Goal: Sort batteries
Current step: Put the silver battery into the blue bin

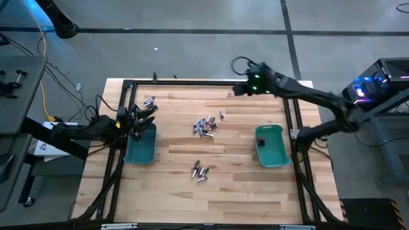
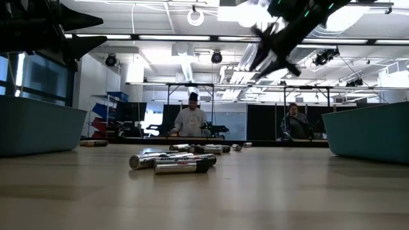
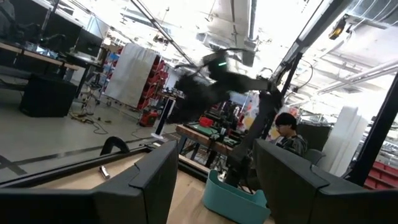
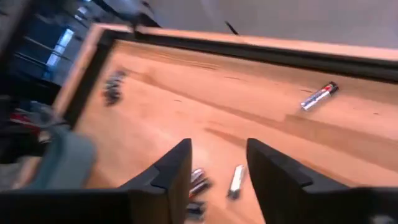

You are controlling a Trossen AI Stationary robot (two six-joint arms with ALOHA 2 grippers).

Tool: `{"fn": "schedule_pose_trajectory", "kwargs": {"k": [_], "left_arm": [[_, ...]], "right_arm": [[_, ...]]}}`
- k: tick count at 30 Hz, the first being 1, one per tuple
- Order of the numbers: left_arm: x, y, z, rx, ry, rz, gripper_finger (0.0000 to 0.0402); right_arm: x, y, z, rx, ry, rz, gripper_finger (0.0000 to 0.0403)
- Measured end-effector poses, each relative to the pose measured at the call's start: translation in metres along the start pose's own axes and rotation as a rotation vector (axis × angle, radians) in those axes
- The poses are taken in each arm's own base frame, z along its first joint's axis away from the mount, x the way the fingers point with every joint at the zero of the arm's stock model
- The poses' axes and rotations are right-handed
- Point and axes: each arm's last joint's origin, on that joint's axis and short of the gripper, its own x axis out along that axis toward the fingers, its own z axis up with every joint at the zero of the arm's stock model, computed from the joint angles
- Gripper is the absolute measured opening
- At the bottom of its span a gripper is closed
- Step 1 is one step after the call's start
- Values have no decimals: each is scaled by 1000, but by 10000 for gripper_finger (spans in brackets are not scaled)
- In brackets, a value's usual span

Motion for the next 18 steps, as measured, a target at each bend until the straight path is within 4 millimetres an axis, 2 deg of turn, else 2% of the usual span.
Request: {"fn": "schedule_pose_trajectory", "kwargs": {"k": [4,8,14,18], "left_arm": [[0,0,0,-1,0,0,202],[0,0,0,-38,0,0,202],[0,0,0,-79,0,0,202],[0,0,0,-80,0,0,202]], "right_arm": [[53,-24,12,42,85,-111,191],[94,-41,25,117,147,-203,212],[135,-59,41,163,255,-375,218],[157,-63,49,175,296,-421,217]]}}
